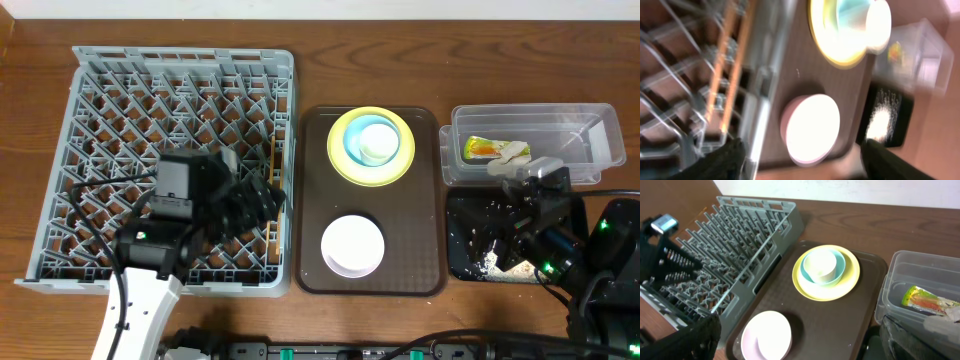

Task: Sort waste into correct bins and load items into the dishwasher
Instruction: 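Move the left gripper right to the white bowl on the brown tray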

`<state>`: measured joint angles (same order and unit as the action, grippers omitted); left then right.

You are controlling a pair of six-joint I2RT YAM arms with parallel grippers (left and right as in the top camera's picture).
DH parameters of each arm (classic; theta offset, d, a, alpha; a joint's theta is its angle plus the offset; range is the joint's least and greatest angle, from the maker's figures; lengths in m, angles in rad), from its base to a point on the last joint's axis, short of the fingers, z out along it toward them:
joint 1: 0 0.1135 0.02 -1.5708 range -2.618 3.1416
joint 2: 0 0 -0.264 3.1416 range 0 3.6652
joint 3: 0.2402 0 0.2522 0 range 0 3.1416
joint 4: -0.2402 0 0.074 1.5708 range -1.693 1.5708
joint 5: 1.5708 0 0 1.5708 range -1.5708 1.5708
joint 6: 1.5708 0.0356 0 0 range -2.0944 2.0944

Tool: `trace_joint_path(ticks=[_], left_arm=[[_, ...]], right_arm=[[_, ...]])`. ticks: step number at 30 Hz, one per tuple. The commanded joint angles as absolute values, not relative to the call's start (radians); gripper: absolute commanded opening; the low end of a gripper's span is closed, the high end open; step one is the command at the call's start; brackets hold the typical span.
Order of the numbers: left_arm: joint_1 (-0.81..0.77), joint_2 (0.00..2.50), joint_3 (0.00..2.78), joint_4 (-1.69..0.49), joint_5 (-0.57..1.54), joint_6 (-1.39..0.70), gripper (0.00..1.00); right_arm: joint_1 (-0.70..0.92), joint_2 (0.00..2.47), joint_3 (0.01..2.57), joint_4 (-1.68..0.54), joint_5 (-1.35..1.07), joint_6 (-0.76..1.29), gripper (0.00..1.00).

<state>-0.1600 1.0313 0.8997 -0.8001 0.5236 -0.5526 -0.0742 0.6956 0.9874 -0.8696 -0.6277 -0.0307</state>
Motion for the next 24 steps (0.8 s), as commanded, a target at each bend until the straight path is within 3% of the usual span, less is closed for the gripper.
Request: trace_joint_path(ticks=[1,5,6,8,14,15,20,24], left_arm=[[-0.239,1.037,0.898,-0.834,0.617,-0.53,0.6],[-0.364,1.038,0.898,-0.828,0.61,-0.525,0.55],[-0.393,1.038,0.898,-0.813,0.61,-0.525,0.62],[-0.425,1.038,0.898,-0.768,0.61,-0.525,0.98],[-0.441,1.038,0.898,-0.698,0.61,-0.563,1.0],[-0.446,1.038,0.898,-0.698,0.61,-0.562,0.95],[-0.529,1.049,0.897,-0.702,0.608,-0.562,0.56],[-0.63,1.073,0.894,-0.702,0.519,-0.563,0.52]], right_arm=[[-0.064,0.692,0.999,-0.868,-0.625,-0.043,0.99],[-0.064,0.692,0.999,-0.868,-0.625,-0.043,0.99],[-0.064,0.692,0.999,-0.868,-0.625,-0.043,0.99],[-0.064,0.692,0.999,-0.868,-0.625,-0.043,0.99],[-0.064,0.692,0.999,-0.868,-0.625,-0.043,0.99],[-0.064,0.692,0.999,-0.868,-0.625,-0.043,0.99],[-0.064,0.692,0.999,-0.868,-0.625,-0.043,0.99],[-0.064,0.692,0.999,-0.868,-0.625,-0.043,0.99]])
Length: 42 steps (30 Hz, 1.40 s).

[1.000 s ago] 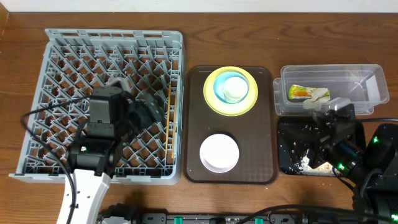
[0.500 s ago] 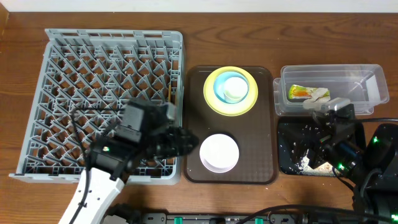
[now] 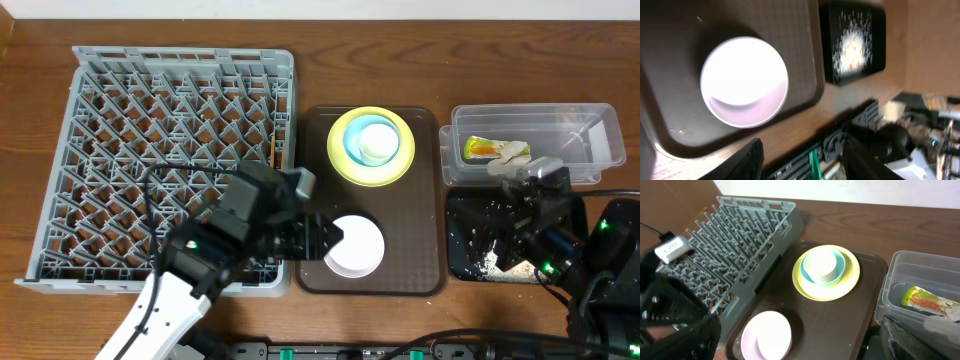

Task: Sort waste into correct bins and load items into the dishwasher
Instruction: 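Move the left gripper right to the white bowl on the brown tray, then grasp the white bowl rim with the left gripper and lift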

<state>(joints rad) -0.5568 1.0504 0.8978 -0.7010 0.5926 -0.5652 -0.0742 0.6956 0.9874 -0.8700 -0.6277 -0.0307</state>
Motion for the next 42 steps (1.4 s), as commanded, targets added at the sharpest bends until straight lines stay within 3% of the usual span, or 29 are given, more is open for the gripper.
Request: trace_joint_path(ticks=[1,8,16,24,42], left_arm=[[-0.663,1.085,0.893,-0.702,0.482,-0.564,0.52],[-0.888,1.231,0.893,-0.701,0.22,-0.686,0.47],[-1.007,1.441,0.893,-0.617,0.182,-0.694,0.39],[-1.04,1.607,0.893,-0.472,0.111,-0.693,0.33],[-1.04,1.614,0.893,-0.453,0.051,-0.694,0.31]], right_arm=[[-0.064,0.692,0.999,-0.868,-0.625,-0.043,0.99],[-0.064,0.692,0.999,-0.868,-0.625,-0.043,0.99],[-0.064,0.692,0.999,-0.868,-0.625,-0.043,0.99],[-0.064,0.692,0.999,-0.868,-0.625,-0.043,0.99],[-0.064,0.692,0.999,-0.868,-0.625,-0.043,0.99]])
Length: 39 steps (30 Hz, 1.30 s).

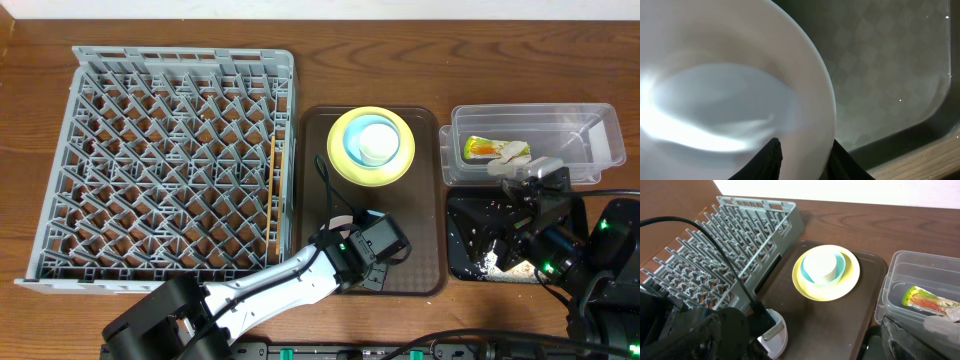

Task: Sort waste into correct bins and load items into the dishwasher
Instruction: 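Grasp the white bowl rim with the left gripper and lift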

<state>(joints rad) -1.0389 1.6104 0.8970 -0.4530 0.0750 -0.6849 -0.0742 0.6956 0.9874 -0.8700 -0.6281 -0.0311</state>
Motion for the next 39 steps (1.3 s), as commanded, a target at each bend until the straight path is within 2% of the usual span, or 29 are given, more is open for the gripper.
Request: trace_joint_path(ticks=[1,8,28,30,31,32,39], left_arm=[[-1.04,1.614,0.893,-0.453,0.051,-0.694,0.31],[-1.04,1.615,0.89,-0.453,-0.018,-0.693,0.31],[-1.039,1.72,0.886,-0.428,-0.019,-0.694,0.32],[-1.039,1.719,0.887,-0.428,-0.015,-0.694,0.25],[-1.039,1.719,0.887,-0.428,-0.015,-0.694,0.12],[-1.039,1.719,0.886,-0.428,-0.016,-0.694,0.08],[-1.039,1.716,0.892,-0.424,-0.089,-0.689,0.08]], right_arm=[[-0.064,0.692,0.999,-0.868,-0.625,-0.043,0.99],[-0.064,0.692,0.999,-0.868,-0.625,-0.043,0.99],[-0.064,0.692,0.999,-0.868,-0.625,-0.043,0.99],[-0.064,0.692,0.999,-0.868,-0.625,-0.043,0.99],[-0.064,0.692,0.999,-0.868,-0.625,-0.043,0.99],[-0.064,0.692,0.999,-0.868,-0.625,-0.043,0.99],[-0.064,0.692,0.999,-0.868,-0.625,-0.043,0.99]])
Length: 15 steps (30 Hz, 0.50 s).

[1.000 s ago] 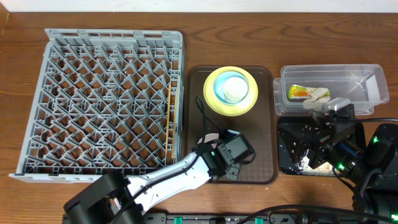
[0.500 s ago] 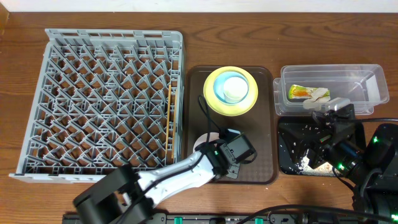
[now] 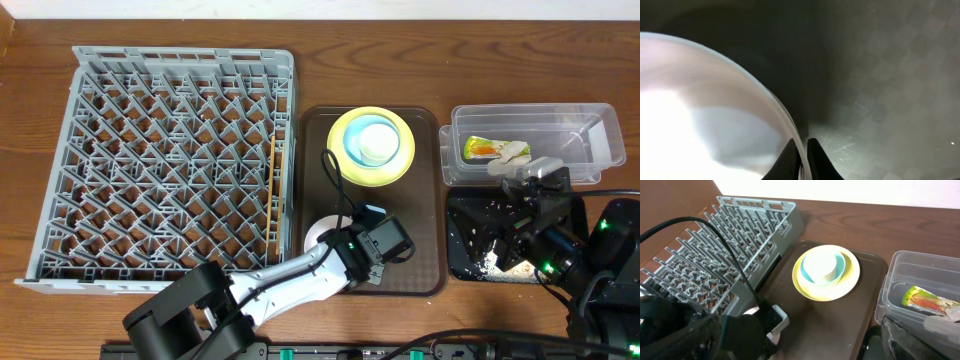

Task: Sort waste into correct bins and load items into the dishwasher
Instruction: 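Grasp the white bowl rim with the left gripper and lift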

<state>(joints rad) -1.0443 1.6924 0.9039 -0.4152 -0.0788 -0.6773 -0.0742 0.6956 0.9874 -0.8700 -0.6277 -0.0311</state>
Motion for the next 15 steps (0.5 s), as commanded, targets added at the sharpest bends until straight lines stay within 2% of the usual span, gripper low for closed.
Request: trace_joint_path(ticks=[1,9,15], left_arm=[[-1.039,1.711,0.897,-0.424,-0.079,-0.683,0.07],[-1.039,1.557,0.958,-0.424,0.027,-0.538,0.08],[-1.004,1.363,0.959,-0.424,0.112,-0.535,0.08]], right_arm=[[-0.064,0.692,0.999,-0.868,-0.625,-0.043,0.99],[-0.064,0.692,0.999,-0.868,-0.625,-0.043,0.99],[-0.064,0.692,0.999,-0.868,-0.625,-0.042,0.99]])
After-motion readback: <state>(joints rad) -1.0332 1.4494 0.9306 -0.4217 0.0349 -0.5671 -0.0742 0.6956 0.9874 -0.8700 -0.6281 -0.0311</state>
